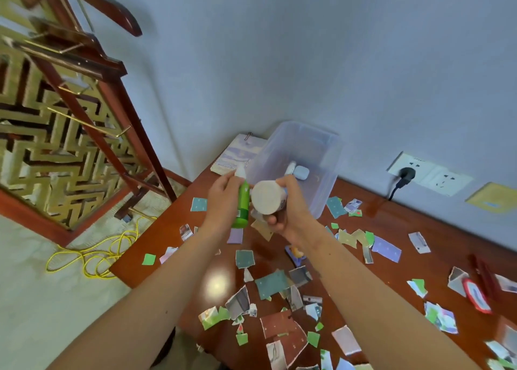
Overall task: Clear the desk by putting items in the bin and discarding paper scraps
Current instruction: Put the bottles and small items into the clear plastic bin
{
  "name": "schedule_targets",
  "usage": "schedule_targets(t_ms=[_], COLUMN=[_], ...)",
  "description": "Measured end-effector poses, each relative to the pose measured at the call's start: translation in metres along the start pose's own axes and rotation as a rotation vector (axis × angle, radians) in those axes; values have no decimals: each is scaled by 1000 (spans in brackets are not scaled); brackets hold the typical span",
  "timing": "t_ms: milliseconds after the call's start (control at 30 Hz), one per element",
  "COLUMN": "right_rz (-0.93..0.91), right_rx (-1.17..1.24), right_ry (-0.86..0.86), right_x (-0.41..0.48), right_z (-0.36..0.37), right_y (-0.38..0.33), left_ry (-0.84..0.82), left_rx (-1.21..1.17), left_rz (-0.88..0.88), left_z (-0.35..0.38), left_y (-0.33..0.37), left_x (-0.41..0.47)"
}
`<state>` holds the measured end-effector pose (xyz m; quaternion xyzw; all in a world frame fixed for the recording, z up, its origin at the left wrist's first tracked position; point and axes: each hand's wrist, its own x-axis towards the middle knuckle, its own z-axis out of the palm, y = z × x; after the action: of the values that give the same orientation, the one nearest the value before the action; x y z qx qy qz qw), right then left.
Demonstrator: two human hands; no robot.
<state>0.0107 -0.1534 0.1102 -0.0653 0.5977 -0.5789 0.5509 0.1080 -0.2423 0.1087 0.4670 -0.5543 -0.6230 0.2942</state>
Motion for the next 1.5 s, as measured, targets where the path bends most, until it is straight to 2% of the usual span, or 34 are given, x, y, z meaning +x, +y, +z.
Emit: schedule_targets(t_ms=[167, 367, 567, 733, 833, 967, 1200, 1367, 1500], right_rz=[-115, -118, -77, -30, 34, 40, 17, 57, -56], right_rx=[17, -36, -382, -1020, -1147, -1270, -1306, -1185, -1053], right_ry=[63, 199, 384, 372, 335, 378, 437, 390, 360], right_x=[8, 40, 102, 160, 186, 209, 222, 217, 190], right_z=[-26, -53, -73, -91, -96, -100, -101, -99, -95], right_y=[-45, -83, -87, -65, -52, -41, -25, -33, -55], left_ry=[-191, -302, -427, -447, -481, -478, -415, -427, -410], left_rx=[91, 174, 299, 428, 465, 494, 524, 426, 378], left_rz=[81, 120, 80, 111, 74, 59, 24, 22, 103], left_z=[41, 87, 114, 130, 139, 151, 162, 157, 154], left_y=[39, 41, 8, -28, -46, -58, -61, -52, -37], left_x=[24, 75, 129, 166, 183, 196, 204, 198, 185])
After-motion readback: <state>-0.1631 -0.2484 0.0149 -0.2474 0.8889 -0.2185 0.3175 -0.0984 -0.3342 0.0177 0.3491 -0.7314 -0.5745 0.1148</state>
